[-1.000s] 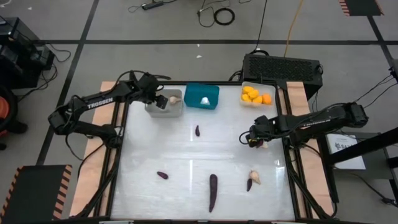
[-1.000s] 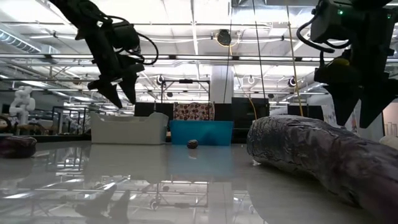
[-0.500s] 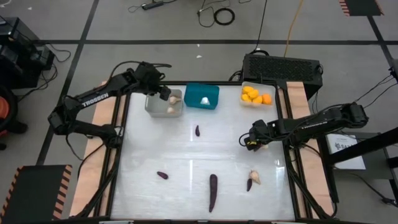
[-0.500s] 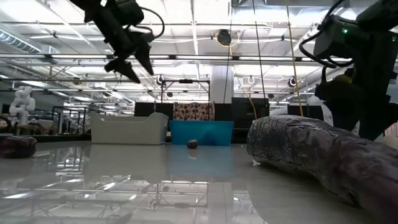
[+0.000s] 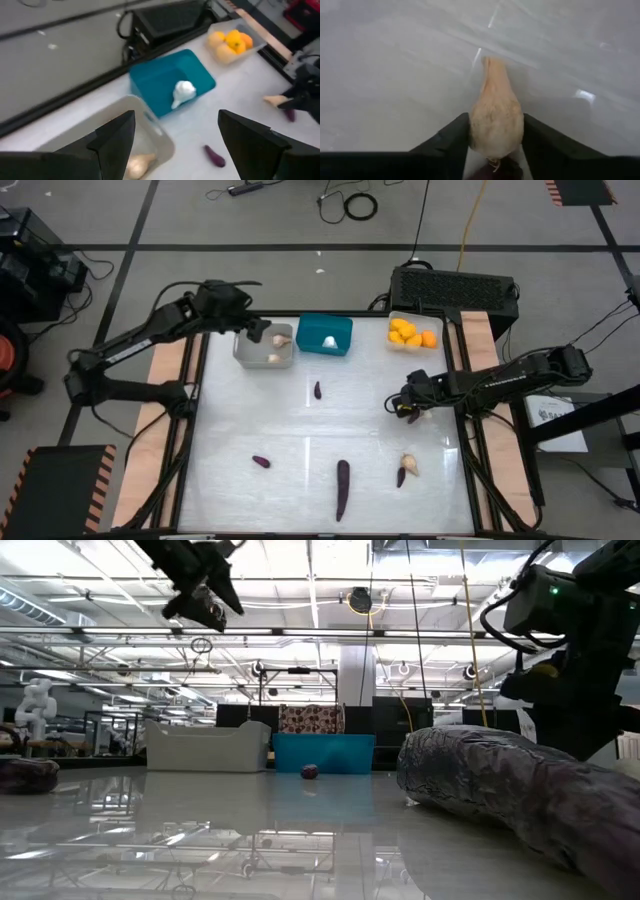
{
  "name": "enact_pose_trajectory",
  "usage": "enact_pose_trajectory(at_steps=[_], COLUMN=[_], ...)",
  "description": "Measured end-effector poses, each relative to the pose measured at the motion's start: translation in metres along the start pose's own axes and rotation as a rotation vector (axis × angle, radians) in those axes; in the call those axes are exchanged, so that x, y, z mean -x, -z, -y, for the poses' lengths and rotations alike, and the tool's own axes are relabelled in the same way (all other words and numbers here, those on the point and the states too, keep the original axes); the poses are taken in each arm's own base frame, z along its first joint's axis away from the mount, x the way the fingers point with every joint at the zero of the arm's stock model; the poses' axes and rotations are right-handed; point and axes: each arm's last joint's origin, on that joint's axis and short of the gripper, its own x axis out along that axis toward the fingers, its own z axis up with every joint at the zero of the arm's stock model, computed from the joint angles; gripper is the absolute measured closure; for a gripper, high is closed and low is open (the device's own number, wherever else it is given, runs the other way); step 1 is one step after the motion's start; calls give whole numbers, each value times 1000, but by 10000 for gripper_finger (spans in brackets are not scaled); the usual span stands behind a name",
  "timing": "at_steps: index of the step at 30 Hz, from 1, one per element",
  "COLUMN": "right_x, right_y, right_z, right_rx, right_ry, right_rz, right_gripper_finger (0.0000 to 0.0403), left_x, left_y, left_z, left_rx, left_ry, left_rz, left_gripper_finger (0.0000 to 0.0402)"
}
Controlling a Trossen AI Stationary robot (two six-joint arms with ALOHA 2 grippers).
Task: Sort produce into baskets
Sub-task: Put the garlic into the gray bin
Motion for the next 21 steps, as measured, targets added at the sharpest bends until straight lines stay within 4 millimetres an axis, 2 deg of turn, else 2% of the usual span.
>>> enact_pose_trajectory(at_steps=[4,7,11,15,21], right_x=[5,11,22,30,34], right_y=[-5,-12,-26,-44,-79], right_z=[-11,-27,-49,-71,-125], right_rx=[-23,10,15,27,129], right_ry=[-86,-217,-388,-456,-478], right_rz=[27,104,234,324,411], right_gripper_finger=[293,305,308,309,310], left_x=[19,23,13,-1,-10], left_y=[10,27,58,94,148], left_z=[1,3,10,28,61], left_rx=[-16,-14,4,29,-38], left_ry=[-43,-12,57,244,500], left_rz=[24,10,-40,-102,-172], left_gripper_finger=[110,110,110,110,110])
